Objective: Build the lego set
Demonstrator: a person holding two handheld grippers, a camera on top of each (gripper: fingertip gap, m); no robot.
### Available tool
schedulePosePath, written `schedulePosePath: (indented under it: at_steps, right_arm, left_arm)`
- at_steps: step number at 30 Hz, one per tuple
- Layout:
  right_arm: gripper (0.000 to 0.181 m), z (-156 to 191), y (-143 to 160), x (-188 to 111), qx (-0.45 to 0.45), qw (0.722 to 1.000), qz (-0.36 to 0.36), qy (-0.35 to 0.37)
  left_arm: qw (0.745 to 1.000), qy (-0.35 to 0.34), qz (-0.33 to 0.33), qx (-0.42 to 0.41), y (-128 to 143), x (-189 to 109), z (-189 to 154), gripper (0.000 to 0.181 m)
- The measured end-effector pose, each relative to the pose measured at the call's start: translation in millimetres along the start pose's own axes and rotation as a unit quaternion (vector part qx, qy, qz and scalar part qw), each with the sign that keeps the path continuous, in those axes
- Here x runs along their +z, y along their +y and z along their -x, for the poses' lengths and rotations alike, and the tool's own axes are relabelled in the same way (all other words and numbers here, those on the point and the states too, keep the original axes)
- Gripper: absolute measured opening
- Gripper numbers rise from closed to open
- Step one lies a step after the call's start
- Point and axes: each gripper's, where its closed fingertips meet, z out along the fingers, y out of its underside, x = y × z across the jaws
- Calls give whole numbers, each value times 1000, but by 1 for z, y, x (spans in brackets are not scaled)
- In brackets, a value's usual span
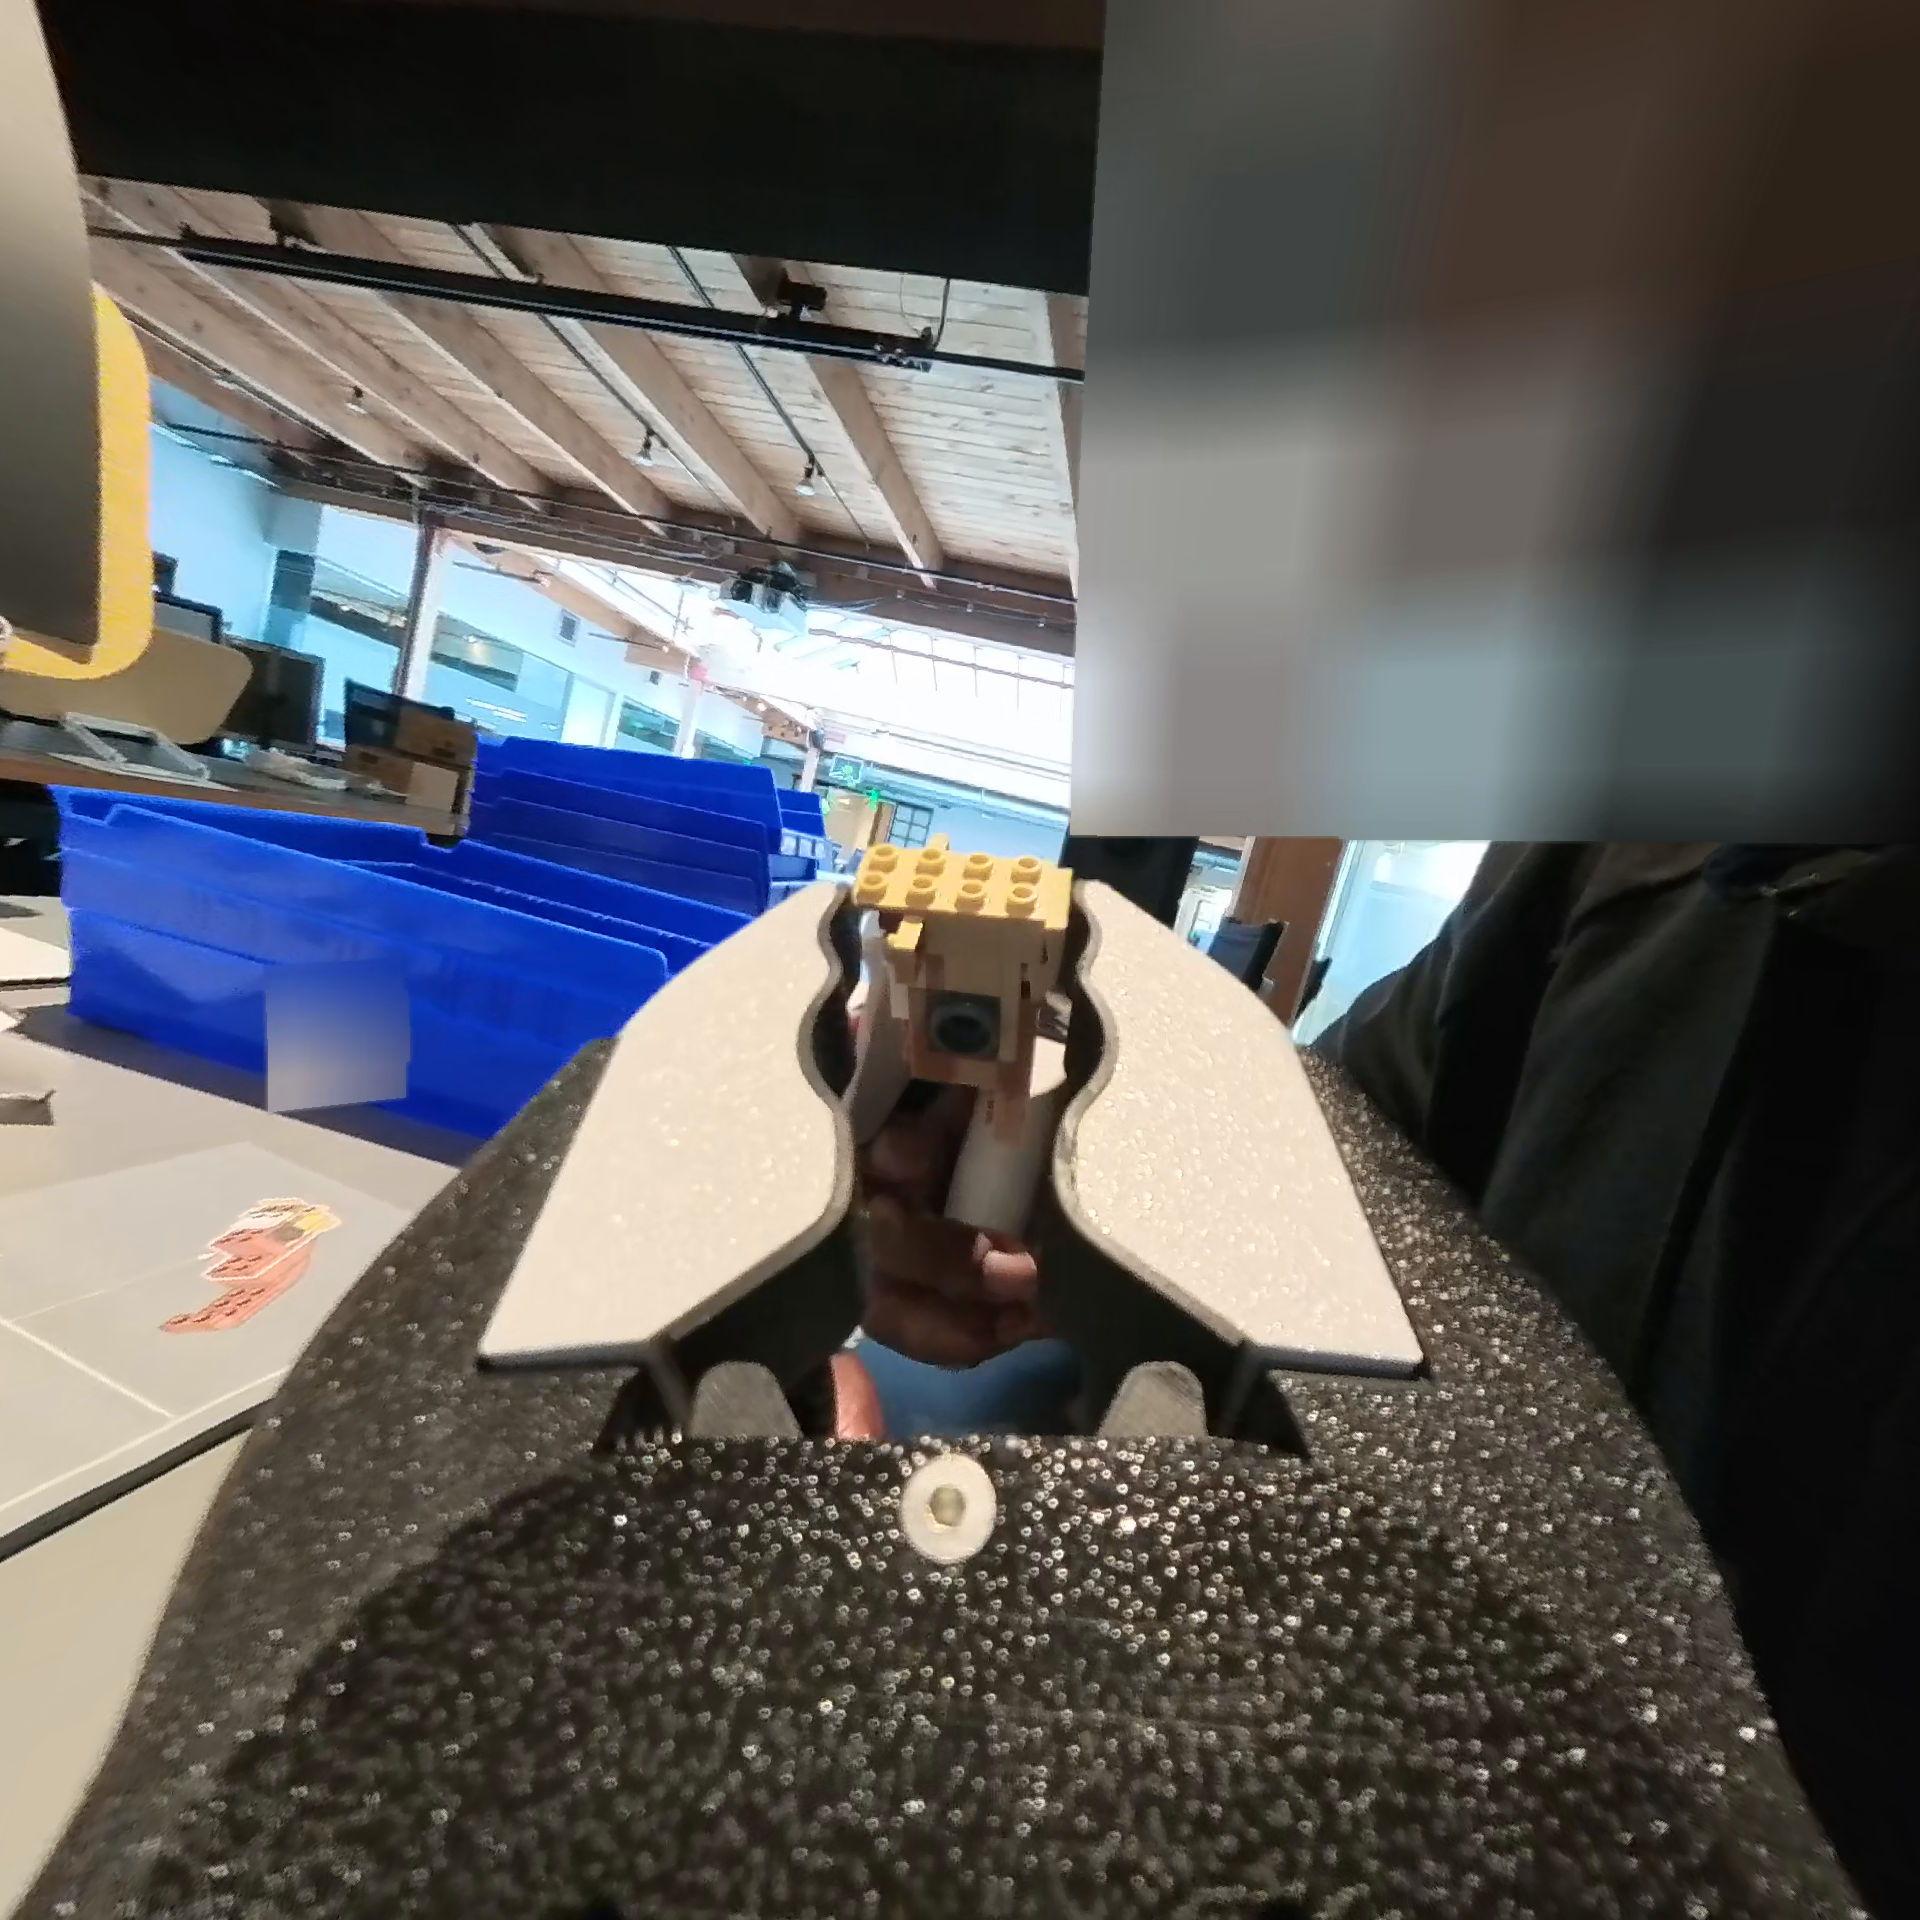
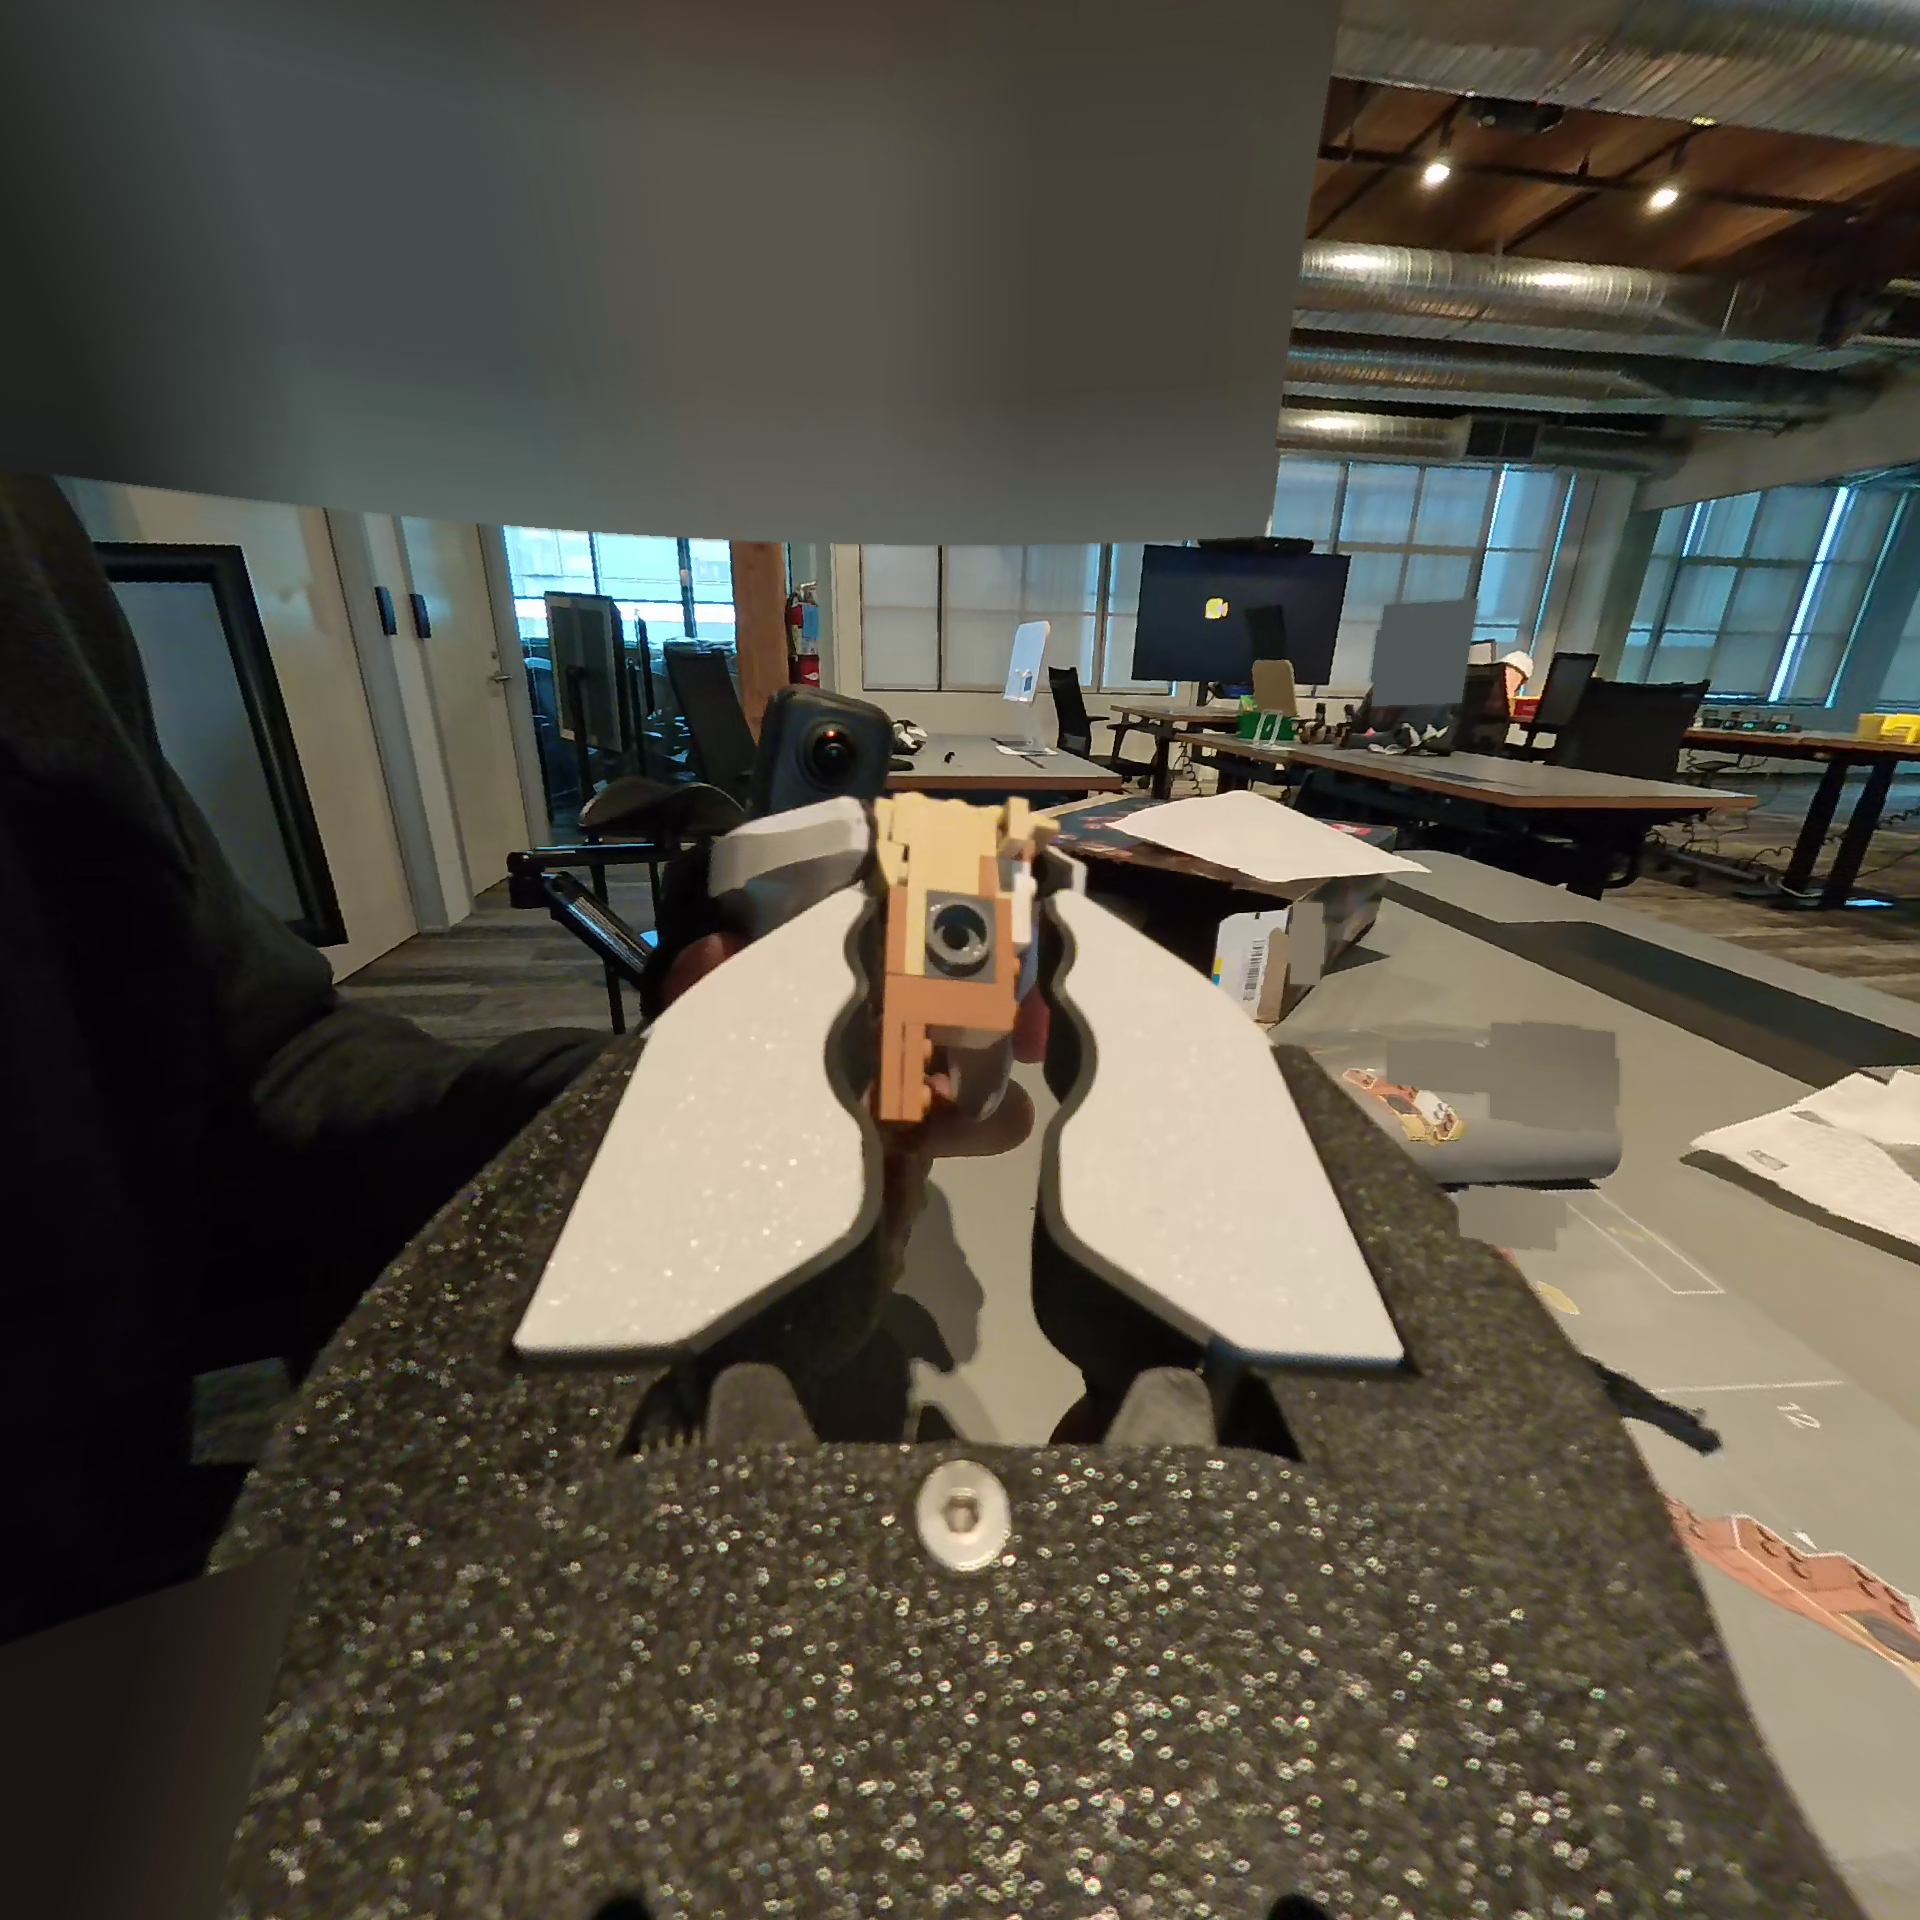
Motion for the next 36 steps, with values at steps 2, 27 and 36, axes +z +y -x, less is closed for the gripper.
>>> schedulePosePath:
  at_steps: [2, 27, 36]
  right_arm:
    - [28, 1, 1, 0, 0, 1000, 2, -2]
    - [29, 0, 16, 2, 87, 993, 74, -27]
    - [26, 2, 20, 2, 78, 993, 88, -33]
  left_arm:
    - [1000, 2, -1, -8, 0, 0, 0, 37]
    - [997, 3, -35, -62, -9, -6, 9, 38]
    - [999, 3, -19, -48, -6, -5, 8, 38]
